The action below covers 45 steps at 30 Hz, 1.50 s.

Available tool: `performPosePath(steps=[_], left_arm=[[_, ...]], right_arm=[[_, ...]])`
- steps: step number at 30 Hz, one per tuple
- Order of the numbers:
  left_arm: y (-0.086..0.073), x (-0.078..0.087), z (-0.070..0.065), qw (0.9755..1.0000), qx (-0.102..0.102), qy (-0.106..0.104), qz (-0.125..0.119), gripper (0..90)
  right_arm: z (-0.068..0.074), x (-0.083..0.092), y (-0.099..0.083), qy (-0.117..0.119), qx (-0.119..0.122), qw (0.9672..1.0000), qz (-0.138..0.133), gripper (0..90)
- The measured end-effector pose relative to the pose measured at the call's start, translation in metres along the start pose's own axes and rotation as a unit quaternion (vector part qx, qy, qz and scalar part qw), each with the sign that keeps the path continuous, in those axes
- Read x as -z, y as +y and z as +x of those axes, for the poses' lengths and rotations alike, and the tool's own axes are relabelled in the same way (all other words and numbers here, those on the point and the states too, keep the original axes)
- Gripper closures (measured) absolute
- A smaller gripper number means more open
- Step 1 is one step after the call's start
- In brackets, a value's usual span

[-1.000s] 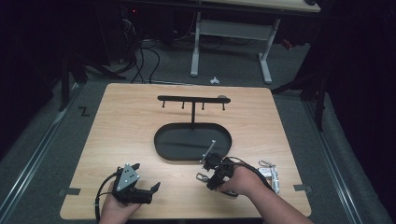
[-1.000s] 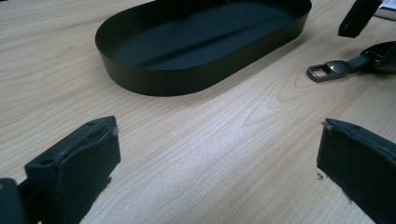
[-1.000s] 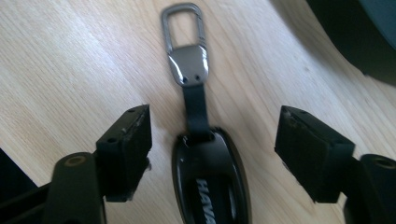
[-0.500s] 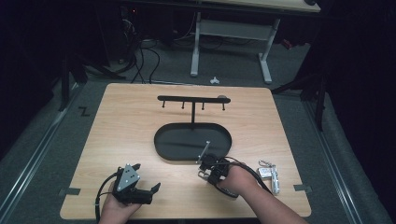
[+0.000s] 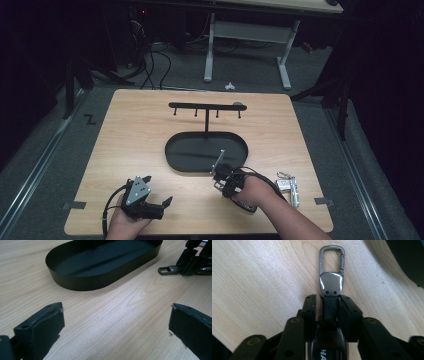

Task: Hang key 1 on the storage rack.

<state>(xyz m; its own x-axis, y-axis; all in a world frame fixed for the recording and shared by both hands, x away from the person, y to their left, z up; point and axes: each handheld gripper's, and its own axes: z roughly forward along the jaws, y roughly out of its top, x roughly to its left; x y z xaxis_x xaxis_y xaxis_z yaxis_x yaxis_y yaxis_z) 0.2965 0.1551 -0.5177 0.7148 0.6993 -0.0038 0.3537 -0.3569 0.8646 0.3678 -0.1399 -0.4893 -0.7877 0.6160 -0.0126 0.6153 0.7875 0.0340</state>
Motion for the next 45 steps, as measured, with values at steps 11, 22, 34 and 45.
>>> performPosePath(steps=[11, 22, 34, 45], left_arm=[[0.0, -0.001, -0.001, 1.0, -0.001, 0.003, -0.002, 0.8], [-0.001, 0.002, 0.003, 0.9999, 0.006, 0.008, -0.007, 0.8], [-0.001, 0.001, 0.0, 1.0, 0.001, 0.004, -0.003, 0.8], [-0.001, 0.0, -0.001, 1.0, 0.0, 0.003, -0.004, 1.1]], right_arm=[[-0.002, 0.0, 0.0, 0.003, 0.006, 1.0, 0.001, 79.8], [-0.006, 0.015, -0.012, 0.008, -0.008, 0.9993, -0.037, 80.0], [-0.007, 0.047, -0.035, 0.005, -0.02, 0.9971, -0.074, 80.2], [-0.013, 0.071, -0.049, -0.008, -0.033, 0.9952, -0.091, 80.2]])
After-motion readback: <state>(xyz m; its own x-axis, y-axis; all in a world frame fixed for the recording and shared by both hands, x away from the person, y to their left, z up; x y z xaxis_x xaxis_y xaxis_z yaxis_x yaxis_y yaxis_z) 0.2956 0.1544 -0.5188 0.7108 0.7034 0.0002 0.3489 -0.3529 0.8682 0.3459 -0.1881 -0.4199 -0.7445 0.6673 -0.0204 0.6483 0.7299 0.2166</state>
